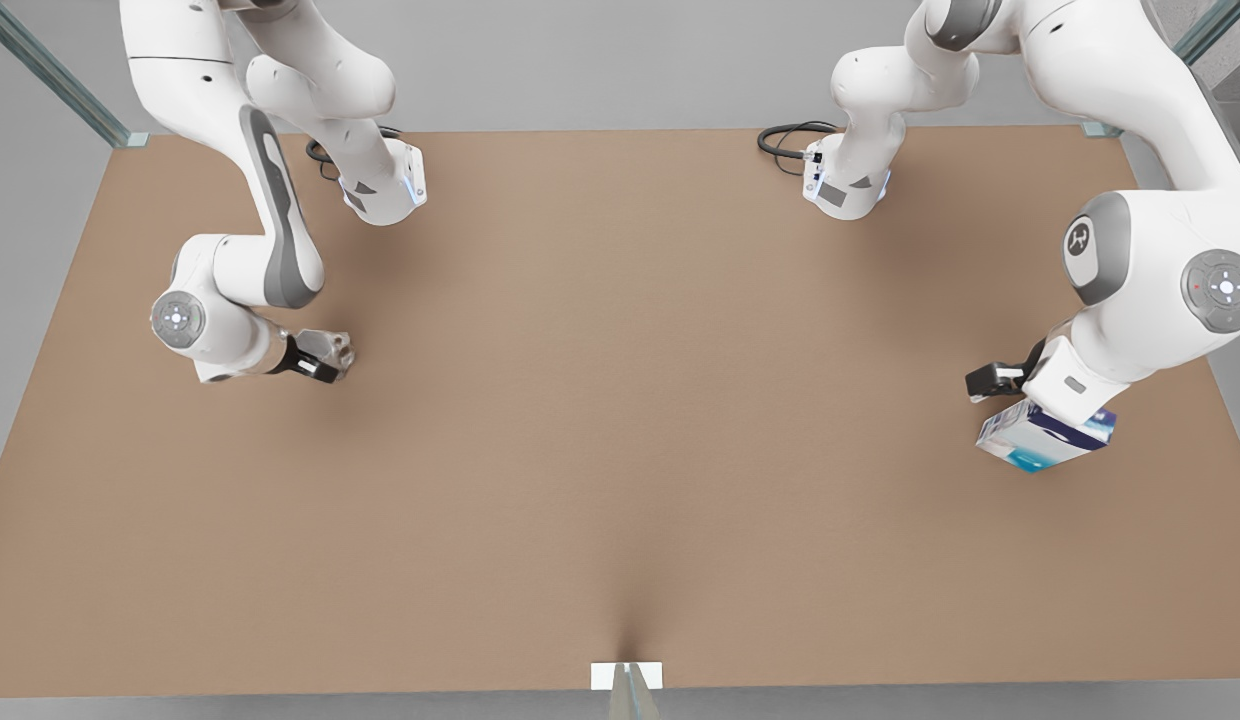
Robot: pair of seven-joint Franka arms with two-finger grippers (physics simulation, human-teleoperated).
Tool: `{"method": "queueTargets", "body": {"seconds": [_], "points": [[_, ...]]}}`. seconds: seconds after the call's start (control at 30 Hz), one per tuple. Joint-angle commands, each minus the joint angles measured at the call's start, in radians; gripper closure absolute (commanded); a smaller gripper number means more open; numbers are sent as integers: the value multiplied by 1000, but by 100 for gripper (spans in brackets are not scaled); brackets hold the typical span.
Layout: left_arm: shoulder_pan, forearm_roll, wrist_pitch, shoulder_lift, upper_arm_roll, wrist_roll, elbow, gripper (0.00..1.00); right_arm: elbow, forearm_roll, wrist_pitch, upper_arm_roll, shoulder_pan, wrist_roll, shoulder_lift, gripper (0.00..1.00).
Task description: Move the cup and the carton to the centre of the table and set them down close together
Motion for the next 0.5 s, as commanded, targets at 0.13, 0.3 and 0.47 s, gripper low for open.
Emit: {"method": "queueTargets", "body": {"seconds": [0.13,0.3,0.47], "points": [[1,0,-1,0,0,1,0,0,-81,95,66,-1,12,0,-14,0],[1,0,-3,1,0,1,-6,0,-121,95,149,-1,12,-6,-1,0],[-7,0,-12,0,0,-7,-3,0,-116,95,162,-1,-25,-40,31,0]]}}
